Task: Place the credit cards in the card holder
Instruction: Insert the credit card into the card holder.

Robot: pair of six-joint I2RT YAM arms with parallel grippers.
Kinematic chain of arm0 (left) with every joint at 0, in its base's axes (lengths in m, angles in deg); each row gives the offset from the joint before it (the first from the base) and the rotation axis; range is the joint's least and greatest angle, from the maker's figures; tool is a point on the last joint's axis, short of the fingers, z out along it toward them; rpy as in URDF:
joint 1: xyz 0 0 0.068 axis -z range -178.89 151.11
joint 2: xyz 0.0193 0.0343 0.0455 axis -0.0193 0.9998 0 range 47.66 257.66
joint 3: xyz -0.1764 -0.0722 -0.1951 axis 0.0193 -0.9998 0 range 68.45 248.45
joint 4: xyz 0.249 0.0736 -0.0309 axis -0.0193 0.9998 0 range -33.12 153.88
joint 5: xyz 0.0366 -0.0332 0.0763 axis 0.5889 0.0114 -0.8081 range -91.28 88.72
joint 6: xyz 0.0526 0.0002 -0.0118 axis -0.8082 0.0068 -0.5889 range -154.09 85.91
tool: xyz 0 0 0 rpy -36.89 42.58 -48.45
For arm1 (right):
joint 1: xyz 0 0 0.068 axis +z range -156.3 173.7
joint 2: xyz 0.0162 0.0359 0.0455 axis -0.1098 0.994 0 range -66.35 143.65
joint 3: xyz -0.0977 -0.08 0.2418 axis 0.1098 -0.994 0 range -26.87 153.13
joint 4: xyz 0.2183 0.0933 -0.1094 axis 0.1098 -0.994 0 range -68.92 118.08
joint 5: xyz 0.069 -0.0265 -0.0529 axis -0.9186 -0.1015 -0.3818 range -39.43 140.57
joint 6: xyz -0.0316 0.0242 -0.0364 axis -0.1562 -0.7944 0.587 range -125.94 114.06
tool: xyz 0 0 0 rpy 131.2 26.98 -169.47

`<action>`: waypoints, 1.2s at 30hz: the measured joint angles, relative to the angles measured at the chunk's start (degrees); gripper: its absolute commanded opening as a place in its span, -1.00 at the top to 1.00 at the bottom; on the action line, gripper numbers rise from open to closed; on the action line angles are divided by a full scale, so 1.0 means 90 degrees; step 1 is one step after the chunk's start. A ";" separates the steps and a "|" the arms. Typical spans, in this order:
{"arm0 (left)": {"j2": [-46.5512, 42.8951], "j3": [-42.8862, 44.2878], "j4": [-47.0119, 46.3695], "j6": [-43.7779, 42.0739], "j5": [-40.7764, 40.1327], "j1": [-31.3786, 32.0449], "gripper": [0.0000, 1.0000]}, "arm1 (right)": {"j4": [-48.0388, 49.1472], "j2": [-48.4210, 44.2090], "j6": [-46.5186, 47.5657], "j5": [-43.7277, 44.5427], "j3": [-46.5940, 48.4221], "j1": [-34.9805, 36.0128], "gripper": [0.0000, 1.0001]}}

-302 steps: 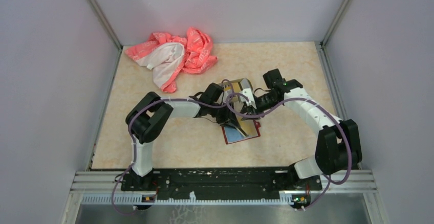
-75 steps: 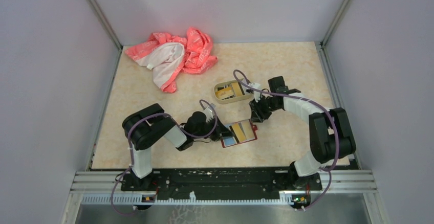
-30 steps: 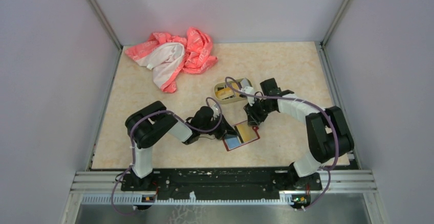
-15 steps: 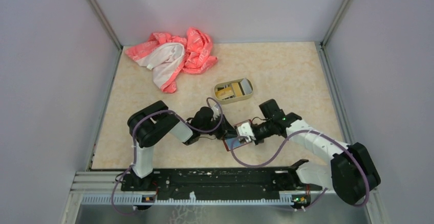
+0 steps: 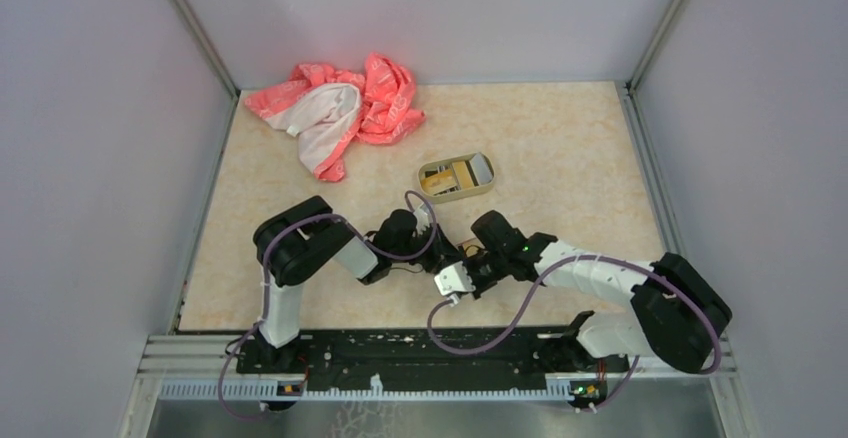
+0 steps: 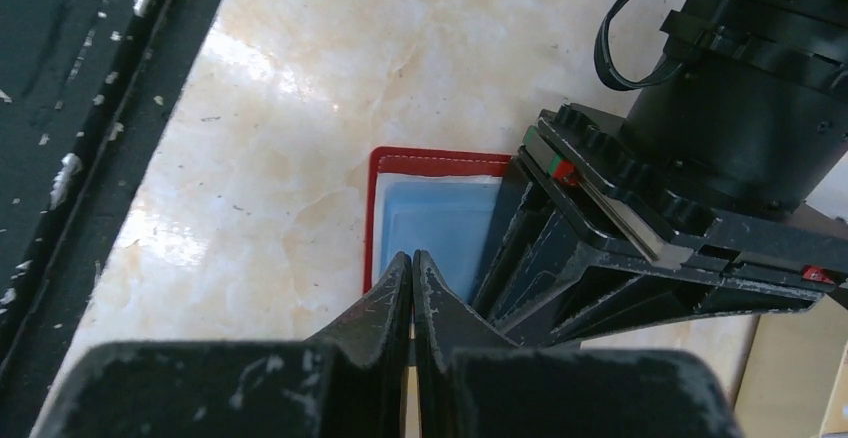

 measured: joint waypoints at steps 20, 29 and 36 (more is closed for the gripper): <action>0.0104 0.0000 -0.0219 0.0022 0.0124 -0.0029 0.49 | 0.0141 0.0646 -0.0299 0.1836 0.0325 0.0449 1.00; 0.0104 -0.0049 -0.0311 0.0019 0.0155 -0.0107 0.44 | -0.0464 0.0721 -0.0131 0.1962 0.0529 0.0136 1.00; 0.0097 -0.0136 -0.0466 0.0017 0.0202 -0.0187 0.40 | -0.0806 0.0709 -0.0063 0.1671 0.0697 -0.0328 1.00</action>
